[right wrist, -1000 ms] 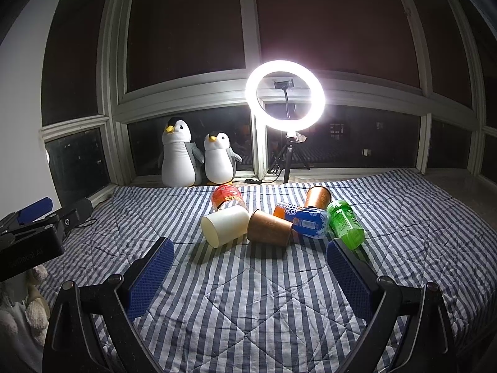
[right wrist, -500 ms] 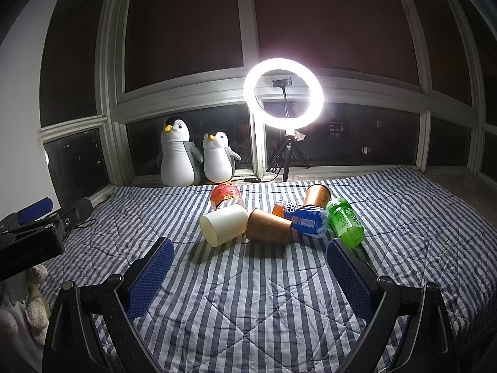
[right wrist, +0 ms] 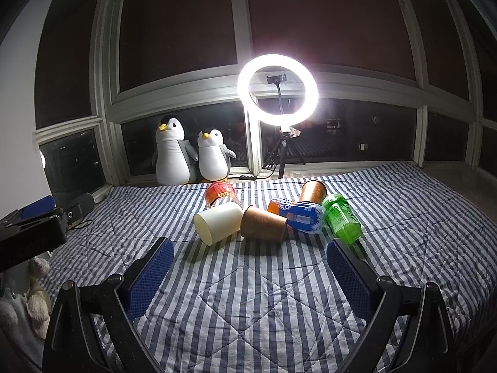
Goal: Flip cup upside down
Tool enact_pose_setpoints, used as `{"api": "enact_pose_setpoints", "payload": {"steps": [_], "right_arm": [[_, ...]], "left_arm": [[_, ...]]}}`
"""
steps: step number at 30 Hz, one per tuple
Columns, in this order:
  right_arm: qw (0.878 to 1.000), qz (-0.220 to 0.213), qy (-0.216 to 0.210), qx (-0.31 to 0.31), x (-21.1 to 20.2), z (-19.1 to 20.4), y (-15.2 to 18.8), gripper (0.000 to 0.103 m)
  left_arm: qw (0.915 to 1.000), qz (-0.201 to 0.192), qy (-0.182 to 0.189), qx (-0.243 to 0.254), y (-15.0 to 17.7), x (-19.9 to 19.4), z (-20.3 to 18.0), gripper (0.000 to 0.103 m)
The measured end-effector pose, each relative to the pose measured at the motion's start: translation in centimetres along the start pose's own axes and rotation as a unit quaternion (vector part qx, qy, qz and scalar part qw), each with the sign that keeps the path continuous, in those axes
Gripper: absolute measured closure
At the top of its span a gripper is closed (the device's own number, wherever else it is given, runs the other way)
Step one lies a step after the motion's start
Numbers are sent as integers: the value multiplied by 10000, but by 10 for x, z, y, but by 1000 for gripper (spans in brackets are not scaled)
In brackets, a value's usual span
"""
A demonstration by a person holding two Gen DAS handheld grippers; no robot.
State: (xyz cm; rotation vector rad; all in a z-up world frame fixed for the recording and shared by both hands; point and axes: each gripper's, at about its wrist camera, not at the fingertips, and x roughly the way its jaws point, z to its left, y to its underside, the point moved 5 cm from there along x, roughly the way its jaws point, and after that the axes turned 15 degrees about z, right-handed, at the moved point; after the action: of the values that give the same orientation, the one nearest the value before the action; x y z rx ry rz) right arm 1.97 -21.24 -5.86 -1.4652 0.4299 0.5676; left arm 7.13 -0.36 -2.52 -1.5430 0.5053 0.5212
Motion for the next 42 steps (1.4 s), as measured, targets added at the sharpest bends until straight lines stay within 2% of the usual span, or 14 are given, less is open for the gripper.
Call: {"api": "enact_pose_setpoints", "payload": {"steps": [16, 23, 26, 33, 39, 42], "right_arm": [[9999, 77, 71, 112, 9, -11, -4, 5], [9997, 114, 137, 159, 16, -19, -5, 5], [9996, 133, 160, 194, 18, -23, -6, 5], [9991, 211, 213, 302, 26, -35, -3, 5], [9983, 270, 276, 428, 32, -49, -1, 4], [9979, 308, 311, 485, 34, -57, 2, 4]], "left_arm": [[9998, 143, 3, 121, -20, 32, -15, 1], [9990, 414, 143, 77, -34, 61, -15, 1], [9976, 647, 258, 0, -47, 81, -11, 1], [9855, 1541, 619, -339, -83, 159, -1, 1], [9619, 2481, 907, -705, -103, 244, -7, 1], [9568, 2646, 843, -858, -109, 275, -12, 1]]}}
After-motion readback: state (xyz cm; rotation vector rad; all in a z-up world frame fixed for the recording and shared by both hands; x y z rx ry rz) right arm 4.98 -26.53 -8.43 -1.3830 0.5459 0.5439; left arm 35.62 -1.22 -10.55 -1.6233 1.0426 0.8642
